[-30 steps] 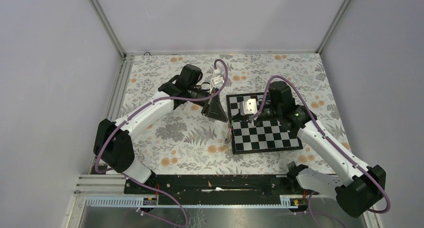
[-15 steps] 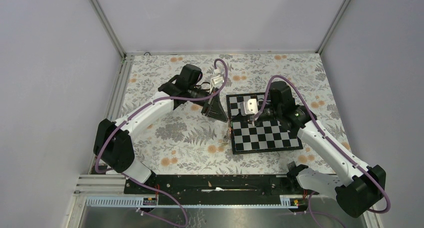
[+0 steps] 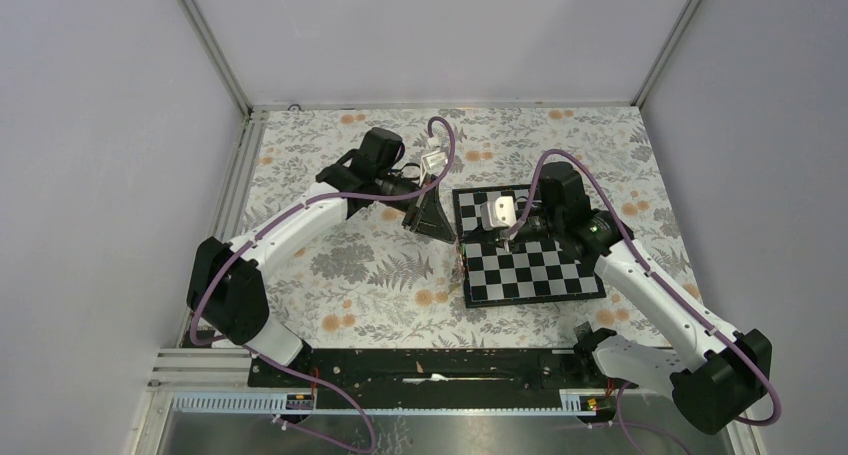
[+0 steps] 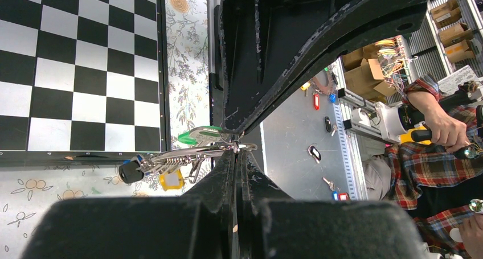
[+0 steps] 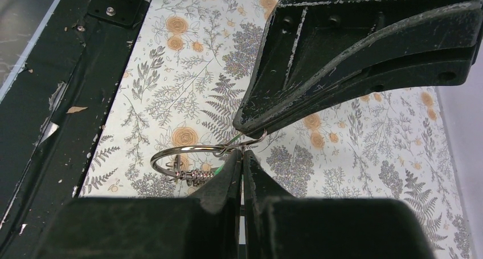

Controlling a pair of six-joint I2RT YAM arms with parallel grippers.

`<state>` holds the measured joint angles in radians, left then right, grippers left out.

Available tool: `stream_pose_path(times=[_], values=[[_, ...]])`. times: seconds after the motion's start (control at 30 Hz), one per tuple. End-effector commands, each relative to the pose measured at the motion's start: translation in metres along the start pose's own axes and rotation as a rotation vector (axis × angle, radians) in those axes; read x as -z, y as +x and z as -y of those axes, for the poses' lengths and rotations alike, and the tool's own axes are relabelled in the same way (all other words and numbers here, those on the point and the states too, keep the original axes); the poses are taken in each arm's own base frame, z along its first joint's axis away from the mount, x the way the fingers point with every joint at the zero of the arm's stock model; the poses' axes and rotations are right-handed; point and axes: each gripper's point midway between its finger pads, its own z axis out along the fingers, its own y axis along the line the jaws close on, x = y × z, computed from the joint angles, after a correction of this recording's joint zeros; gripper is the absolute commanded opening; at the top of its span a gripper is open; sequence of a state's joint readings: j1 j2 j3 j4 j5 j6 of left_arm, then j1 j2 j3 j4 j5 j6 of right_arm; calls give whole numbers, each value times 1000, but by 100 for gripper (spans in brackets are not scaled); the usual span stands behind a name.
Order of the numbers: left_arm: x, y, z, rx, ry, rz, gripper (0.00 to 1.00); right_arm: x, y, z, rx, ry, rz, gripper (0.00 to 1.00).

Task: Put the keys on the keyring

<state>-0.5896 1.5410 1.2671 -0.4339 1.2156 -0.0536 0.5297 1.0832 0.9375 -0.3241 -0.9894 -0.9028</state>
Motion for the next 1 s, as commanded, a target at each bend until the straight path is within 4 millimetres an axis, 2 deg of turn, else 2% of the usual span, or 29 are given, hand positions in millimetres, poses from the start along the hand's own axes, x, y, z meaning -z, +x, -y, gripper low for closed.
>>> stream_pose_path(times=[0.0, 0.97], values=[[3, -18, 10, -83, 31, 33, 0, -2, -15, 2, 23, -9, 50, 0], [0, -14, 6, -66, 36, 25, 0, -9, -18, 1, -2, -24, 71, 0]])
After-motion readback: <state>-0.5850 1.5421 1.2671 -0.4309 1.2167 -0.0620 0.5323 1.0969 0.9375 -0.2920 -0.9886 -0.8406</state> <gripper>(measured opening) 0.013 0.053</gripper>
